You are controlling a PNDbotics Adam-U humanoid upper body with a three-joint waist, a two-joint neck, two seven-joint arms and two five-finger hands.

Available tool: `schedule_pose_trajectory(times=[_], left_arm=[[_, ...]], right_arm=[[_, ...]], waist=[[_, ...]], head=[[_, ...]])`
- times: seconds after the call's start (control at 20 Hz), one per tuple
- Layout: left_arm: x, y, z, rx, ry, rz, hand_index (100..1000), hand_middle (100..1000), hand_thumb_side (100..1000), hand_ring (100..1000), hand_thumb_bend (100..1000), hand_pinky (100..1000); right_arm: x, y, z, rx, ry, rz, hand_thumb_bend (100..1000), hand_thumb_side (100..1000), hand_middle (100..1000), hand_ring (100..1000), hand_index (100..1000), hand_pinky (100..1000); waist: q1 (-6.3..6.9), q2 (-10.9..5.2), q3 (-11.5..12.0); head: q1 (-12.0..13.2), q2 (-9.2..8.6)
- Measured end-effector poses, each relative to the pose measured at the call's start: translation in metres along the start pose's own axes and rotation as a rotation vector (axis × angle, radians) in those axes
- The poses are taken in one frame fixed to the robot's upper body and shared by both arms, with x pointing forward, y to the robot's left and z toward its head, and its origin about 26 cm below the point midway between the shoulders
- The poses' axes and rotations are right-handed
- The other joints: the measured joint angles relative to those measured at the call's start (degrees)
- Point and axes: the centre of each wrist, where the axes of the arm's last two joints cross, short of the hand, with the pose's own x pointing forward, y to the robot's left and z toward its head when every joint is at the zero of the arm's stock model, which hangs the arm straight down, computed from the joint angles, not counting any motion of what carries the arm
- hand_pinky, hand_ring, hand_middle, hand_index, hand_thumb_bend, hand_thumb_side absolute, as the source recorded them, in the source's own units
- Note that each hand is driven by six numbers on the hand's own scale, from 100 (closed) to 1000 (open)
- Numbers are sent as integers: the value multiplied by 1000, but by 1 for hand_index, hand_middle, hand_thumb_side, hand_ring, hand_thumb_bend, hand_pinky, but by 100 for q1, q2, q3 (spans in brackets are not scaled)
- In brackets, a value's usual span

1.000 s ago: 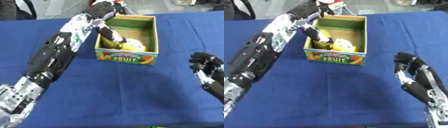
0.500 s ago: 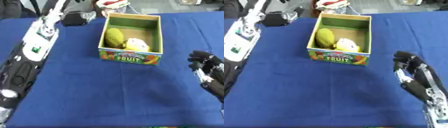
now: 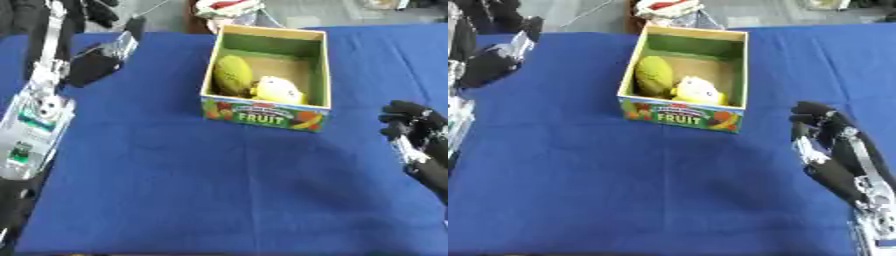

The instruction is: Pick up objects on the table and place them in the box.

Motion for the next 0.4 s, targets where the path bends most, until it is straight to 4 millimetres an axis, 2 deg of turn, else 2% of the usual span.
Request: schedule_pose_trajectory(times=[0.2, 0.4], left_arm=[[-11, -13, 21, 10, 66, 59, 735, 559, 384, 554, 400, 540], [-19, -23, 33, 3, 102, 94, 738, 558, 386, 553, 390, 539]], right_arm=[[1, 0, -1, -1, -4, -1, 100, 405, 764, 794, 833, 734], [1, 1, -2, -4, -5, -6, 100, 406, 764, 794, 833, 734]], waist=[[-15, 12, 5], [-28, 27, 3]], head=[[60, -10], [86, -4]])
